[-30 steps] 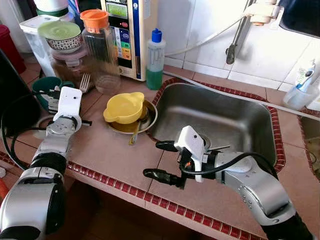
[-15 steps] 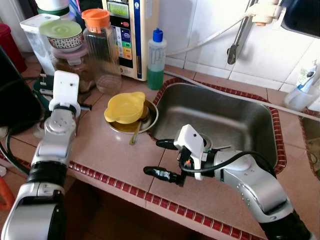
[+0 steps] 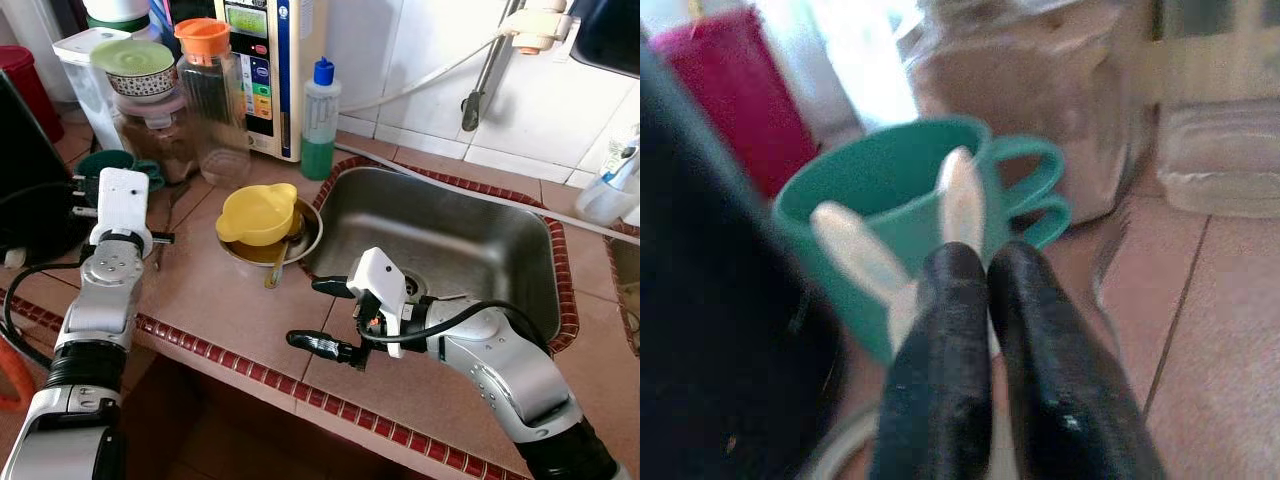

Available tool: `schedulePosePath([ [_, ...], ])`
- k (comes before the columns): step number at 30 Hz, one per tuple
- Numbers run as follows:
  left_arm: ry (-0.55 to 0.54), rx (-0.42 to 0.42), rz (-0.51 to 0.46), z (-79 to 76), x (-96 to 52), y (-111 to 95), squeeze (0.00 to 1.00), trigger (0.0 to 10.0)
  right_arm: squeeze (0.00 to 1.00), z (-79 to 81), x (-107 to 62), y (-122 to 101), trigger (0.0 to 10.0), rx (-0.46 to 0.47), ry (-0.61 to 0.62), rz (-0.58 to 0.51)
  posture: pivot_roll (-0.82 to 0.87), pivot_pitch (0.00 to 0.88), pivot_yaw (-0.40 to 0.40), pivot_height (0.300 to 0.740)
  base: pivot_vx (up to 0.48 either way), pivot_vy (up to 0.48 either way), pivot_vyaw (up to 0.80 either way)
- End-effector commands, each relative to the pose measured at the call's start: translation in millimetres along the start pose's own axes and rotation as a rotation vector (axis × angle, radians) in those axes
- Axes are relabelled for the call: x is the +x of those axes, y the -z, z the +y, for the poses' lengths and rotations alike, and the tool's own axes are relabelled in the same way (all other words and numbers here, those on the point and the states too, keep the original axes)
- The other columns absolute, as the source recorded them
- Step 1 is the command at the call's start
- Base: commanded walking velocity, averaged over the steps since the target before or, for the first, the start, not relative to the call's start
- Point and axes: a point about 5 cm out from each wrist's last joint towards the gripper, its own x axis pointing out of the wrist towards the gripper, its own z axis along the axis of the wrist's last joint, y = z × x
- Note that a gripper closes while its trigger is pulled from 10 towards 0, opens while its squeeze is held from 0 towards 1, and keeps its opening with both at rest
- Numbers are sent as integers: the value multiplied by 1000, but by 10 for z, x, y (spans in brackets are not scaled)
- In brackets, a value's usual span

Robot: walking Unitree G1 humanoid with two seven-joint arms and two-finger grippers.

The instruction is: Kitchen organization

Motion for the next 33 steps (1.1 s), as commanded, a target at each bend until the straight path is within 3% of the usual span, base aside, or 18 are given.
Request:
schedulePosePath([
  [1, 3, -23, 11, -10, 36, -44, 1000, 10000, 0, 4, 5, -31, 10000, -24, -6, -5, 63, 43, 2, 740, 0, 0, 0],
  [17, 61, -100, 79, -175, 165, -77, 1000, 10000, 0, 18, 10, -35, 10000, -36, -4, -6, 54, 53, 7, 740, 0, 0, 0],
  [33, 144, -197, 165, -345, 159, -38, 1000, 10000, 0, 66, -37, -66, 10000, -45, -60, 10, 49, 53, 9, 740, 0, 0, 0],
])
